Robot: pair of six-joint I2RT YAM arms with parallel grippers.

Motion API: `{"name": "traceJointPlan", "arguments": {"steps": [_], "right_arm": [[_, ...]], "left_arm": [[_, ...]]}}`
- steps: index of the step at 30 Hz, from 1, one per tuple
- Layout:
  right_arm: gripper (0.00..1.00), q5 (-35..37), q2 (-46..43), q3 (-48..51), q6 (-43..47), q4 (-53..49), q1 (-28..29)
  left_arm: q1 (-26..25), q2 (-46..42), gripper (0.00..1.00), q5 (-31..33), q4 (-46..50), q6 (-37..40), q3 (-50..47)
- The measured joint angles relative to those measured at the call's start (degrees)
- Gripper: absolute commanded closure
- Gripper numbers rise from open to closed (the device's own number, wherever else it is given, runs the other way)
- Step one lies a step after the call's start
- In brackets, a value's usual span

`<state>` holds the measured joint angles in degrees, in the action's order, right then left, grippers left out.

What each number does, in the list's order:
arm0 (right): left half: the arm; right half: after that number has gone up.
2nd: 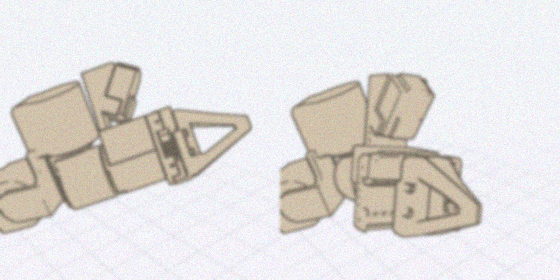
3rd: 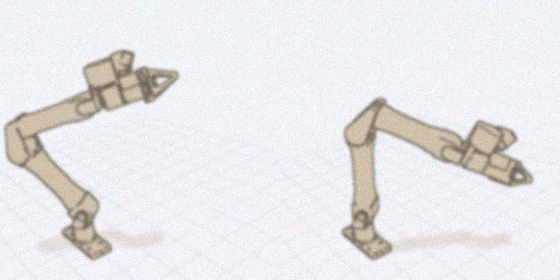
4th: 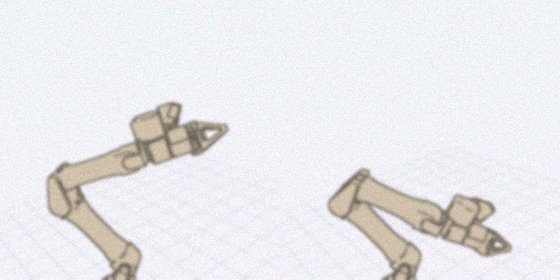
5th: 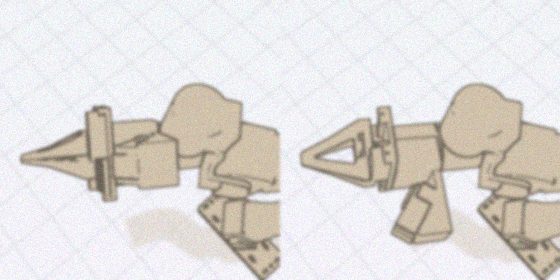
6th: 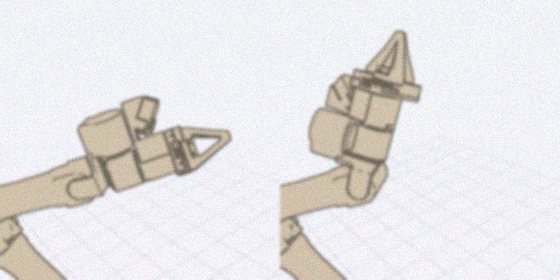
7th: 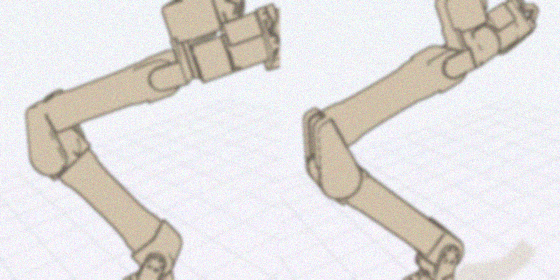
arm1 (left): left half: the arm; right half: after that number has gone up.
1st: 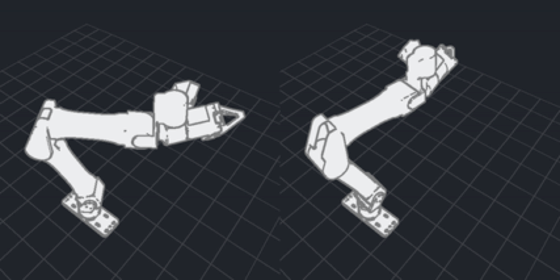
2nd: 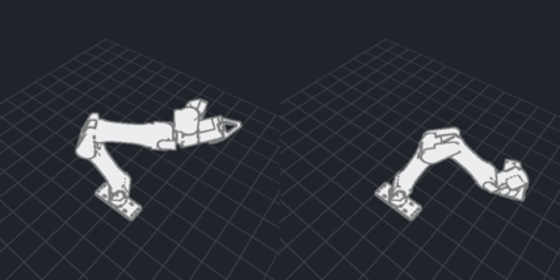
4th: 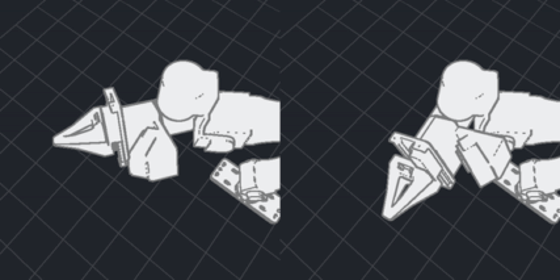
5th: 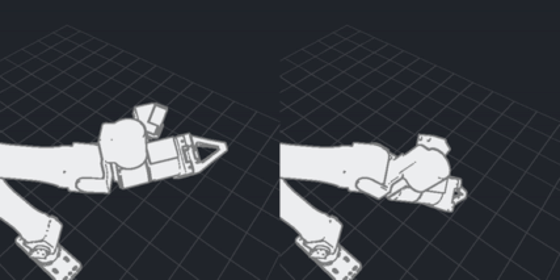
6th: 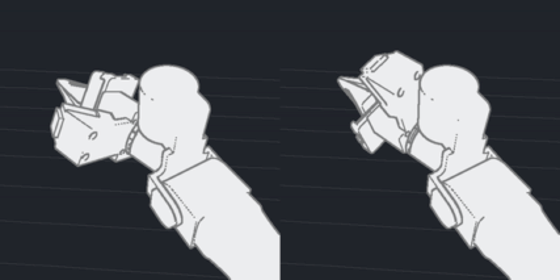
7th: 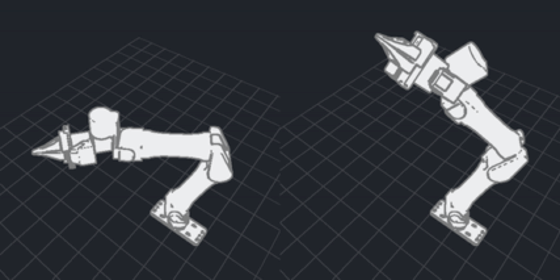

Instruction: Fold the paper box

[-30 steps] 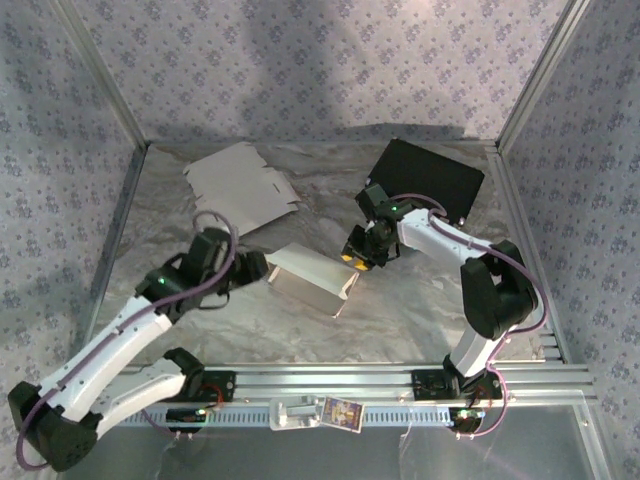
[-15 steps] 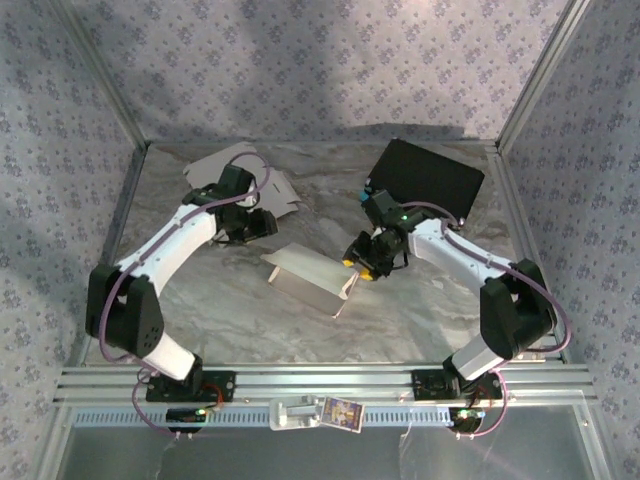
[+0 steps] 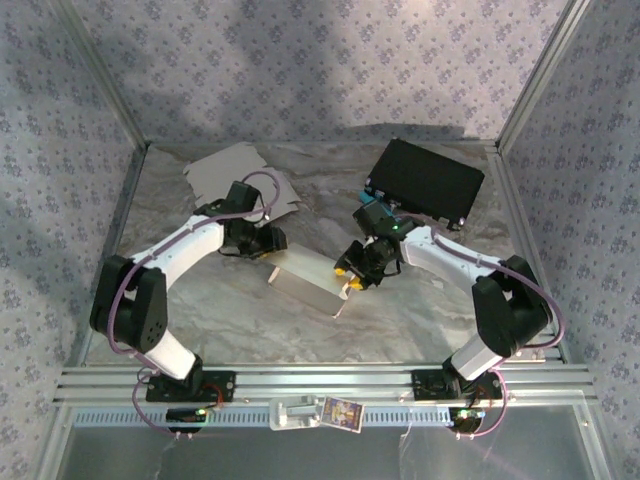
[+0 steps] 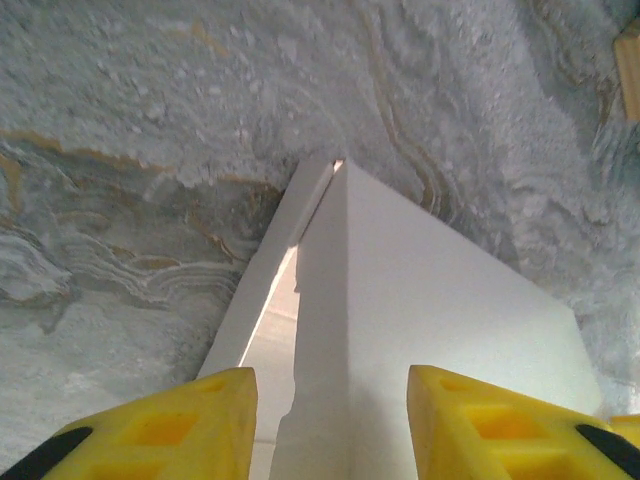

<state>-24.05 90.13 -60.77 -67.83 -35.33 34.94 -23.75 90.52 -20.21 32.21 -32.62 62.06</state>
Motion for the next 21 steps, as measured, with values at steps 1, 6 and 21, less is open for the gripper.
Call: {"name": "traceJointPlan", "arguments": {"steps": [1,6,21], "right_arm": [[0.6,0.0,0.11,0.0,-0.13,0.11,-0.02],[0.64,0.02,0.33,0.0,-0.35,0.46,-0.02],[0.74,0.55,1.16,0.22,-0.28,0.66,-0.85]], "left_arm": [[-0.11,0.0,0.6,0.0,-0.2,-0.09,-0.37],[-0.52,-0.02,0.67,0.0,-1.79,-1.11,-1.14],[-1.7,-0.9,0.79,0.26,-3.78,-2.01,-3.39]]}}
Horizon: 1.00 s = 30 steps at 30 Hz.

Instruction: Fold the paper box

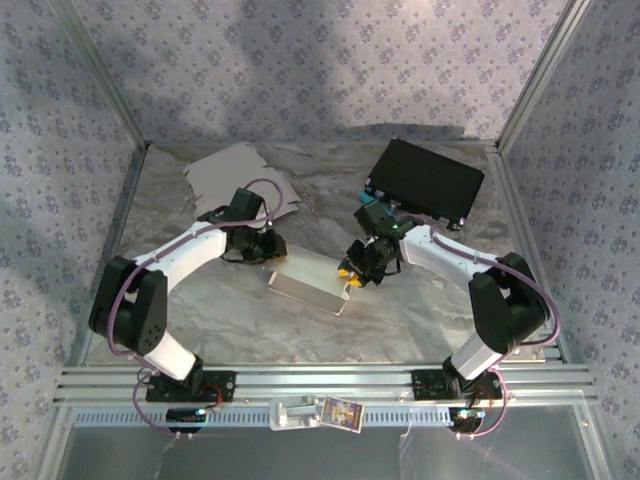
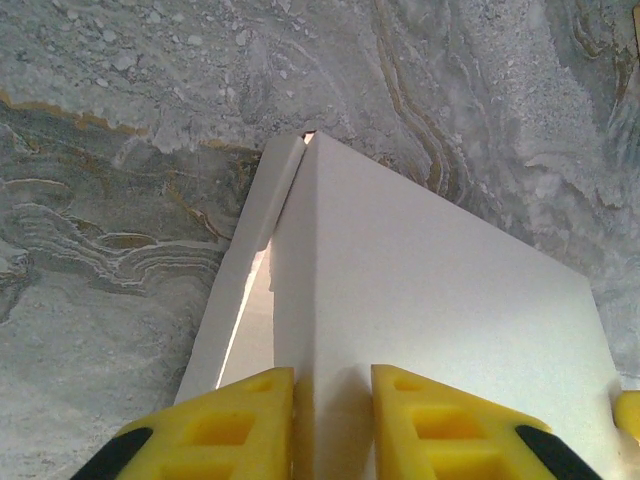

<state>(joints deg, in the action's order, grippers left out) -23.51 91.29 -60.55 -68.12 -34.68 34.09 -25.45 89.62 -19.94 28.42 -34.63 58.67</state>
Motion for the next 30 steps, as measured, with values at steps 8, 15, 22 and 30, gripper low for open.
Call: {"name": "traceJointPlan", "arguments": {"steps": [8,15,22,30], "right_arm": [[0.78,0.57,0.81,0.07,1.6,-0.11,-0.24],[0.8,0.81,1.73,1.55,2.91,0.33,-0.24],[0.8,1.42,2.82,1.6,4.76,0.24,-0.24],[0.77,1.84,3.45,1.25,7.41,-0.76,-0.2]], "left_arm": [[-0.98,-1.2,0.8,1.11,-1.51,0.04,-2.86],[-1.84,-1.25,0.79,1.2,-2.64,0.07,-5.57],[-2.86,-1.25,0.65,2.84,-2.51,0.2,-6.67],[-3.13,-1.25,0.63,4.57,-1.29,0.59,-6.84]]}}
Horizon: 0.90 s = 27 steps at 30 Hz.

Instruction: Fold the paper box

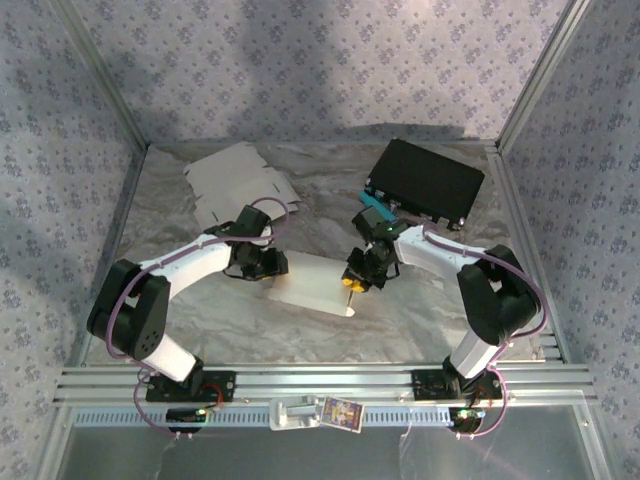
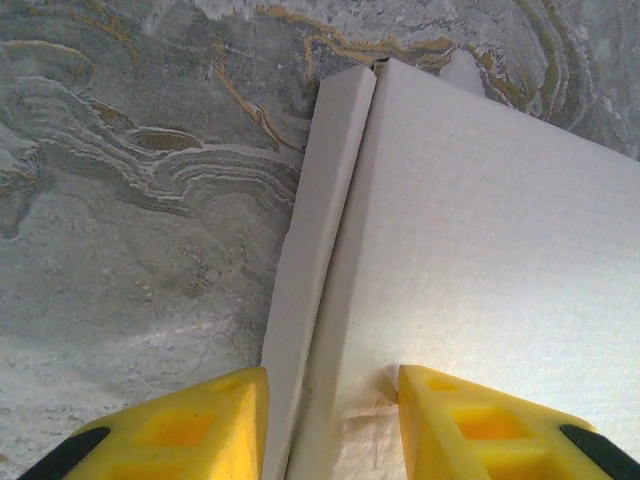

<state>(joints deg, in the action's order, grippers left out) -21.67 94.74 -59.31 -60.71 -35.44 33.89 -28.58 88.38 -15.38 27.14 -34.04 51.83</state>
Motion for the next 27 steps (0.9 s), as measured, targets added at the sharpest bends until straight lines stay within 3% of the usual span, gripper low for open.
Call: {"name": "traceJointPlan", "arguments": {"steps": [14,21,27], "right_arm": [[0.63,2.32,-0.09,-1.57,6.4,-4.44,0.42],[0.69,1.25,1.79,-1.53,7.23,-1.9,2.32],[0.68,0.87,2.05,-1.49,7.28,-1.62,2.27]], "left_arm": [[-0.04,-0.04,0.65,-0.09,-2.12,0.15,-2.6],[-0.04,-0.22,0.67,-0.28,-3.02,0.11,-3.04],[-0.04,-0.66,0.67,-0.22,-3.98,-0.07,-3.87]]}}
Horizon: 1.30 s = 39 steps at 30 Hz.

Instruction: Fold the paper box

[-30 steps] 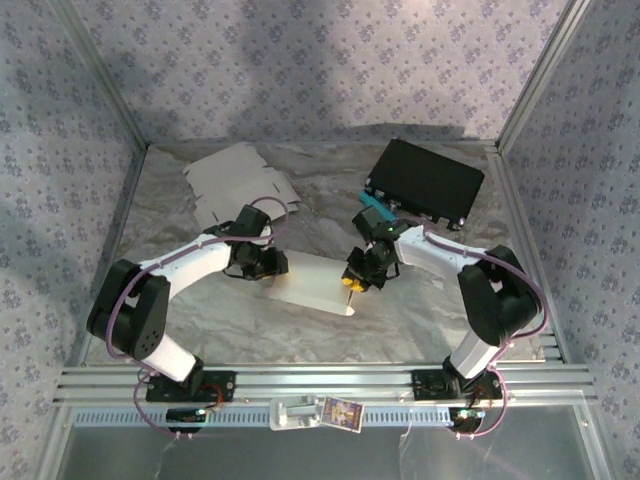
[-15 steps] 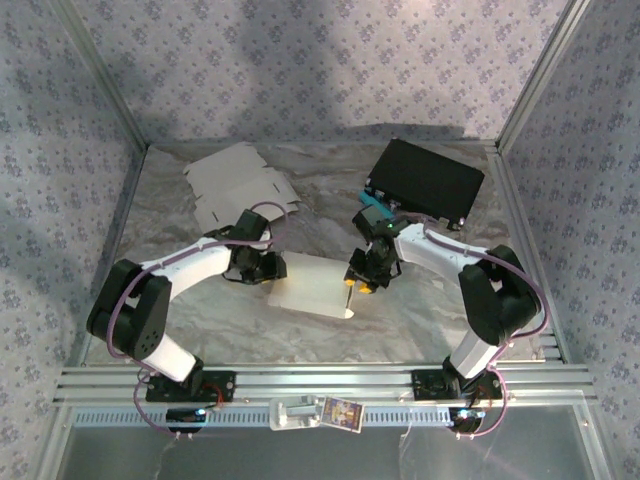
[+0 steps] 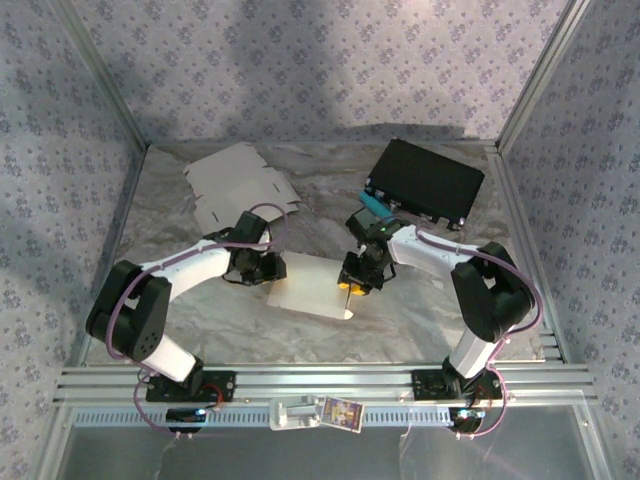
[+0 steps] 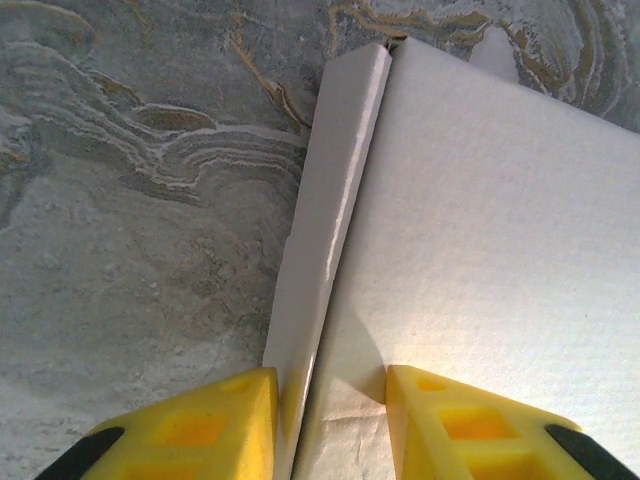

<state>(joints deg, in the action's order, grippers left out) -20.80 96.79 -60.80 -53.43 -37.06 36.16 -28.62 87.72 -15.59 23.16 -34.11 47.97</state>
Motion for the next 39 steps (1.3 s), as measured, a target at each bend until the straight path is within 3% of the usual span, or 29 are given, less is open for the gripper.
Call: {"name": "traceJointPlan", "arguments": {"steps": [5,12,16,19,24,32,36,39], "right_arm": [[0.7,0.46,-0.42,0.02,0.37,-0.24,0.0],[0.59,2.43,-3.5,0.59,1.79,-0.5,-0.07],[0.58,1.55,-4.13,2.4,2.47,0.68,-0.07],[0.61,0.81,-1.75,2.84,2.89,1.49,0.13],[0.76,-0.07,0.13,2.34,3.58,2.86,0.42],[0.83,-0.26,0.26,2.25,3.74,3.15,0.35],[0.81,-1.18,0.24,2.54,4.31,3.56,-0.42],[0.74,-2.19,-0.11,3.17,5.81,4.57,-1.46]], "left_arm": [[0.0,-0.42,0.71,-0.02,-0.48,0.0,-0.46],[0.0,-0.81,0.71,-0.02,-0.72,0.0,-0.9],[0.0,-1.09,0.71,-0.04,-0.9,-0.02,-1.27],[0.0,-1.11,0.71,-0.02,-0.9,-0.02,-1.27],[0.0,-1.33,0.72,0.04,-0.96,-0.02,-1.49],[0.02,-3.43,0.77,0.17,-3.32,-1.07,-4.13],[0.35,-4.42,0.82,-0.07,-4.79,-1.68,-5.49],[0.85,-5.6,0.83,-0.66,-6.43,-2.19,-7.17]]}}
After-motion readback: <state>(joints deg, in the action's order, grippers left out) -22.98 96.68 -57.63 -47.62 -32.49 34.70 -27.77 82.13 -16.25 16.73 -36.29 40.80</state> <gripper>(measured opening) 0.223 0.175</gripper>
